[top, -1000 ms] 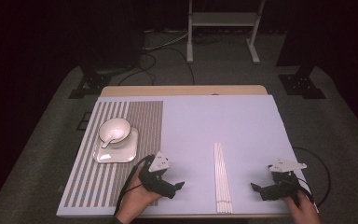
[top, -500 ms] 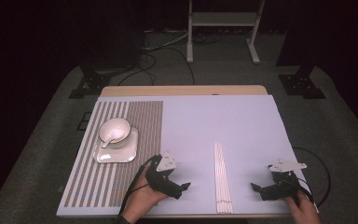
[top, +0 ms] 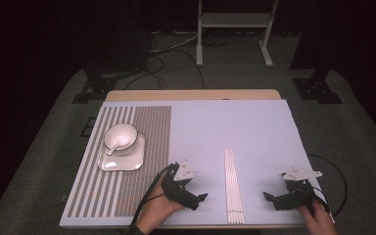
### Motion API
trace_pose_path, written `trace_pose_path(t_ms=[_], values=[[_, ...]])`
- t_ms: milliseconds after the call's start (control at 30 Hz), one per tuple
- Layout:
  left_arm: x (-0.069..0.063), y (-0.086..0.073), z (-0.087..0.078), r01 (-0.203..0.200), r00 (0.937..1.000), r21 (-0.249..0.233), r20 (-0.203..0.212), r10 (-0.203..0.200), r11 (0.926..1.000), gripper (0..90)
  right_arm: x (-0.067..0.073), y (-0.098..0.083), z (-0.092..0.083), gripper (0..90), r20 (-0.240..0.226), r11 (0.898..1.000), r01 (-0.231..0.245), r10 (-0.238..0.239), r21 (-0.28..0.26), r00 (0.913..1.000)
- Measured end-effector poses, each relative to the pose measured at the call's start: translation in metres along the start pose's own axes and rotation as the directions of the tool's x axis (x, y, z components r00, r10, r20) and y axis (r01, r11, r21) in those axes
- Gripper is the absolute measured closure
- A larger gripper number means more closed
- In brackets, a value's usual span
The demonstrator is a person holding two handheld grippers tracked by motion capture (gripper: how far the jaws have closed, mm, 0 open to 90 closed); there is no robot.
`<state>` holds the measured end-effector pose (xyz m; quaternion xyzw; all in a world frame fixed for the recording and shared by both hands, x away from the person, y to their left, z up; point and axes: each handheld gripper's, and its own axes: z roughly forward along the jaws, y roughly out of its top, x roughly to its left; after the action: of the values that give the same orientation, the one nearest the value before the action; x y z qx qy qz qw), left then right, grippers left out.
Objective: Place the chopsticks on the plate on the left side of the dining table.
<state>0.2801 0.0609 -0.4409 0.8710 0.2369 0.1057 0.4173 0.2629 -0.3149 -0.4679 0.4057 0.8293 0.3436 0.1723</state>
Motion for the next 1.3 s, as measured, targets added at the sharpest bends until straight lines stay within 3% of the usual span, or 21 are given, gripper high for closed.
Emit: trace_pose_path(t_ms=[600, 1300], values=[[-0.015, 0.011, 0.020, -0.021, 0.9989, 0.000, 0.042, 0.021, 0.9998, 0.0, 0.000, 0.000, 0.000, 0.0, 0.000, 1.000, 0.000, 0.000, 0.001, 1.0000], [-0.031, 0.021, 0.043, -0.019, 0.9949, 0.002, 0.099, 0.019, 0.9998, 0.0, 0.000, 0.000, 0.000, 0.0, 0.000, 1.000, 0.001, -0.001, 0.001, 1.0000]])
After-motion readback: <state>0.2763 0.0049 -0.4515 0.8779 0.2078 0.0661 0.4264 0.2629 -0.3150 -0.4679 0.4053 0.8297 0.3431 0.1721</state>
